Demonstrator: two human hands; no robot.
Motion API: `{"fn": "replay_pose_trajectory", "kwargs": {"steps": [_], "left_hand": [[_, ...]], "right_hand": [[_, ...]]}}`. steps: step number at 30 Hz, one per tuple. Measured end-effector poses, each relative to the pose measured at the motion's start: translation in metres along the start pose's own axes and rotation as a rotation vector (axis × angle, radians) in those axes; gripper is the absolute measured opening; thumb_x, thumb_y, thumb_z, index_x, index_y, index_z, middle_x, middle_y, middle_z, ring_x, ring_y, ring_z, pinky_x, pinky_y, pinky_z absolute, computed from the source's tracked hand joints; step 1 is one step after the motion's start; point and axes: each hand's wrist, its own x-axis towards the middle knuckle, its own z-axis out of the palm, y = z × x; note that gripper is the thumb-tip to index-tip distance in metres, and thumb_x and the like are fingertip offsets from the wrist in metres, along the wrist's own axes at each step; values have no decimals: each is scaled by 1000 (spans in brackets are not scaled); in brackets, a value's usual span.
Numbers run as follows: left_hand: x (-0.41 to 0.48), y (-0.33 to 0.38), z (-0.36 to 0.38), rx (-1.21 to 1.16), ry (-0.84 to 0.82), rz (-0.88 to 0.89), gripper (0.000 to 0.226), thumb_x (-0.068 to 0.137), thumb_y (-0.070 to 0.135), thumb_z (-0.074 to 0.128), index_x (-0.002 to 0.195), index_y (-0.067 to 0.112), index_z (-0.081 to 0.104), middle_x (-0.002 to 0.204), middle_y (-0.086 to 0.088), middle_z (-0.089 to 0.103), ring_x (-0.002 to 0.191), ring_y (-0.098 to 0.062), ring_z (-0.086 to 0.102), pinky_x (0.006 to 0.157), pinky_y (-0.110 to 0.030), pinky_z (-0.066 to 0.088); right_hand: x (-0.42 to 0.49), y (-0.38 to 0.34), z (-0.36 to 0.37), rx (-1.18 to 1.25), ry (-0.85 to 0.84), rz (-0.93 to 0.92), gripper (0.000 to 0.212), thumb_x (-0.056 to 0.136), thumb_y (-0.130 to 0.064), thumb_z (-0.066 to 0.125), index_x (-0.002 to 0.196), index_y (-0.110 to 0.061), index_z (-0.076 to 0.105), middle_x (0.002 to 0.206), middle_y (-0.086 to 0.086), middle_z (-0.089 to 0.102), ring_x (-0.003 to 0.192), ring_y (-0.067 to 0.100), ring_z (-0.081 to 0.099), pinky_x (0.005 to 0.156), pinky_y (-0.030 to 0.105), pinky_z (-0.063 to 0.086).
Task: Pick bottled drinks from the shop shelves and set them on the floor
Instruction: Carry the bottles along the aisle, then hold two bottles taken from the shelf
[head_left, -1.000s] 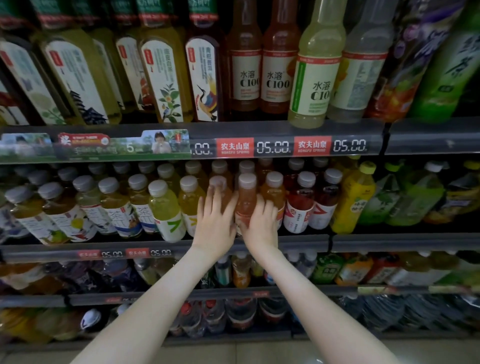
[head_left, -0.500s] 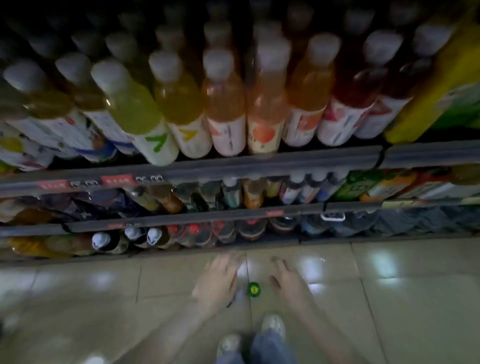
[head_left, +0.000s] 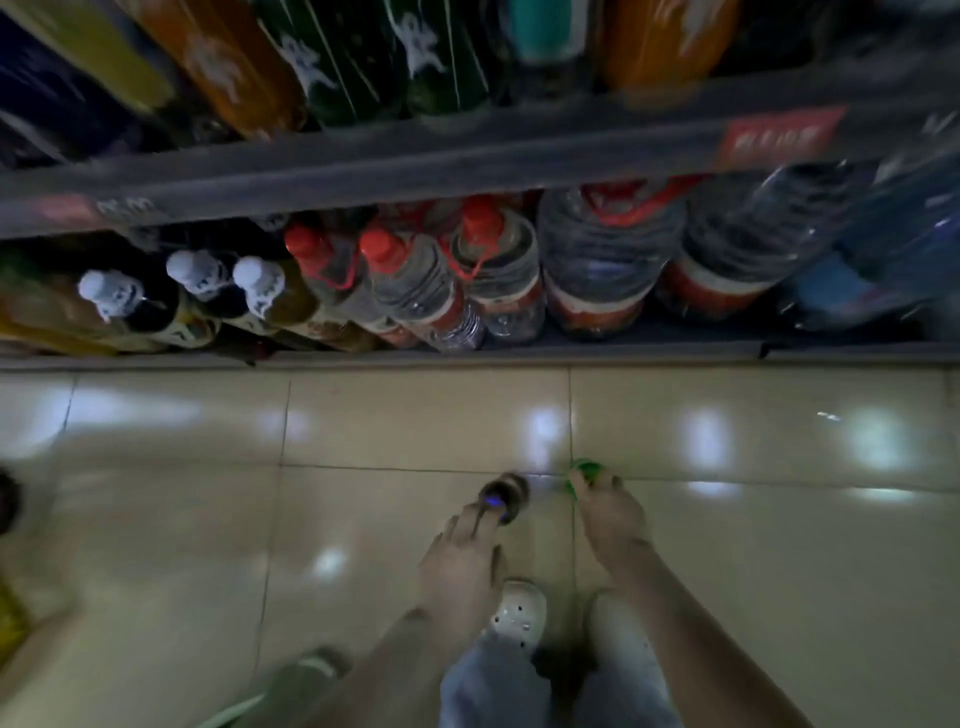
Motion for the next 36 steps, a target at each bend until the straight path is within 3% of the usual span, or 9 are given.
{"fn": "replay_pose_trajectory", "kwargs": {"steps": [3, 11, 15, 18, 21, 25, 27, 32, 36], "left_hand": [[-11, 13, -8, 18, -50, 19, 52, 97, 26, 38, 147, 24, 24, 149, 7, 29, 124, -14, 39, 99, -23, 33], [-57, 158, -124, 23, -274, 370, 75, 91, 29, 57, 152, 23, 14, 157, 1, 20, 143, -15, 20, 114, -24, 6], [-107, 291, -216, -72, -316, 527, 79, 79, 44, 71, 142, 20, 29, 135, -4, 50, 126, -20, 45, 113, -35, 21], [-137, 391, -270, -159, -256, 623, 74, 74, 42, 74, 134, 22, 38, 124, -3, 57, 111, -23, 55, 89, -26, 42], [-168, 492, -307, -265, -198, 689, 66, 69, 42, 77, 125, 25, 46, 114, 4, 62, 102, -16, 60, 78, -25, 45], [-208, 617, -345, -343, -152, 835, 50, 61, 49, 70, 104, 34, 49, 95, 15, 63, 86, -6, 60, 70, -24, 45], [-221, 674, -362, -376, -120, 892, 50, 55, 50, 65, 101, 39, 50, 91, 17, 64, 83, 1, 60, 69, -21, 48], [-223, 817, -393, -392, -96, 1014, 54, 53, 51, 67, 104, 38, 53, 90, 17, 66, 81, 7, 60, 71, -21, 52], [-207, 934, -398, -342, -68, 1132, 60, 54, 52, 68, 110, 38, 52, 95, 19, 68, 87, 4, 62, 76, -24, 53]], "right_hand": [[-26, 4, -22, 13, 157, -4, 44, 56, -20, 91, 97, -14, 73, 72, 18, 66, 53, 26, 64, 42, 24, 47], [-232, 85, -202, 744, 391, 124, 22, 81, -28, 73, 97, -17, 64, 78, 2, 69, 69, 26, 63, 57, 27, 35], [-365, 167, -318, 1018, 585, 176, 16, 83, -33, 70, 81, -35, 54, 64, -14, 56, 60, 10, 51, 63, 34, 45], [-441, 235, -376, 1147, 779, 195, 17, 82, -36, 70, 88, -38, 54, 73, -19, 59, 66, 2, 53, 66, 27, 48], [-504, 300, -409, 1193, 893, 133, 69, 80, -26, 75, 130, -53, 37, 112, -27, 55, 94, -8, 55, 81, 12, 44], [-572, 385, -433, 1105, 901, 111, 105, 85, -25, 71, 143, -60, -8, 144, -20, 39, 120, 11, 55, 97, 45, 49], [-596, 430, -448, 1135, 958, 115, 105, 84, -32, 71, 140, -63, -13, 138, -24, 45, 116, 9, 59, 95, 42, 51], [-630, 559, -497, 1240, 1000, 159, 64, 66, -54, 73, 125, -43, 50, 114, -22, 67, 110, 1, 61, 99, 31, 48], [-640, 662, -531, 1185, 1108, 281, 60, 52, -55, 75, 105, -35, 57, 97, -16, 70, 91, -5, 64, 75, 9, 46]]}}
